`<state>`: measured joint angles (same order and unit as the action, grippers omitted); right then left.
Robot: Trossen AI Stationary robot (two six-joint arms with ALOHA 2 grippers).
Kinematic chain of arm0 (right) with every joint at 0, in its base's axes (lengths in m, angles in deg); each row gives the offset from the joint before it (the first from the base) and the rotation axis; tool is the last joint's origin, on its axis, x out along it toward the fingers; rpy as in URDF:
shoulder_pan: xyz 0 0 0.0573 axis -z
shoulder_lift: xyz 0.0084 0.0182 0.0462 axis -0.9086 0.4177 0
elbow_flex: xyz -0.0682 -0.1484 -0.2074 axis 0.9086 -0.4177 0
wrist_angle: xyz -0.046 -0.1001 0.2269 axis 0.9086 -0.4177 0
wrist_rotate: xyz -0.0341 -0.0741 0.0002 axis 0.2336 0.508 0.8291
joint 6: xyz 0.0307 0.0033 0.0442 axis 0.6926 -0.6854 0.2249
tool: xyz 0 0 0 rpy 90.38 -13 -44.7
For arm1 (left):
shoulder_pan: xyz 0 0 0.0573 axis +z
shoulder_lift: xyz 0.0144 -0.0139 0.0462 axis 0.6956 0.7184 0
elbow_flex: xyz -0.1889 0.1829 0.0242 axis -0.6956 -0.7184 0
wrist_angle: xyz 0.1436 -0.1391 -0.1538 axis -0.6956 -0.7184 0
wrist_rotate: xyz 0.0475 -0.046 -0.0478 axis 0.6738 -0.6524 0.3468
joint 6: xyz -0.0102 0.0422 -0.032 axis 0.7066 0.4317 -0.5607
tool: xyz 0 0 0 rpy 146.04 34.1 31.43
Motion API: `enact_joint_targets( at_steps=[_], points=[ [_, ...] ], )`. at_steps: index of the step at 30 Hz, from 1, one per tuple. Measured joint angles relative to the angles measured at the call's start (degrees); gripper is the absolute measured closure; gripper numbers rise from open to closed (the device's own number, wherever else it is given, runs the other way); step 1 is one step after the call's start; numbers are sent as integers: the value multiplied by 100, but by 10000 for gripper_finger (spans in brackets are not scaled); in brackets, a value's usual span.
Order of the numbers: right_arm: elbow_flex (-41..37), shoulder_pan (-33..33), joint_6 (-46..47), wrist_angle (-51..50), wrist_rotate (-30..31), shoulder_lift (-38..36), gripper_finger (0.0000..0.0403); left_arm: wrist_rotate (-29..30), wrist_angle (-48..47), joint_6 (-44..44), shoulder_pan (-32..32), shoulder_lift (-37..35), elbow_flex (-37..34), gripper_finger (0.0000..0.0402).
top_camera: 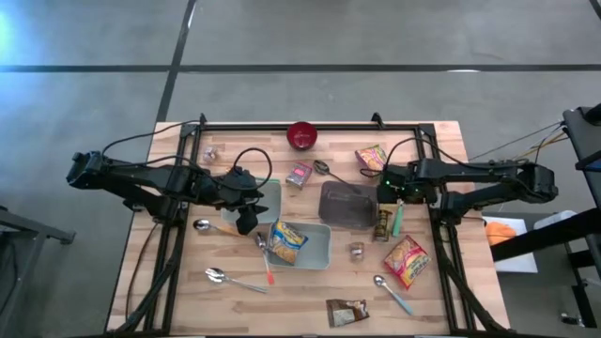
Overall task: Pick & Place Food Item
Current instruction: Put the light green spoon into the black bin
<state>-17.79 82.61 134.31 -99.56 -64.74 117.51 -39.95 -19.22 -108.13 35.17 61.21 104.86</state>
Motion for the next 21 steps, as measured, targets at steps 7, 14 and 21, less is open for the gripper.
enact_joint_targets(
  at_steps=[7, 14, 21],
  points=[
    [-155, 0, 100, 21, 35, 9, 179, 0, 0, -15, 0, 0, 0, 189],
    [-531, -2, 292, 404, 104, -8, 179, 11, -1, -17, 0, 0, 0, 189],
    [-663, -2, 377, 550, 151, -7, 191, 11, 0, -20, 0, 0, 0, 189]
  ],
)
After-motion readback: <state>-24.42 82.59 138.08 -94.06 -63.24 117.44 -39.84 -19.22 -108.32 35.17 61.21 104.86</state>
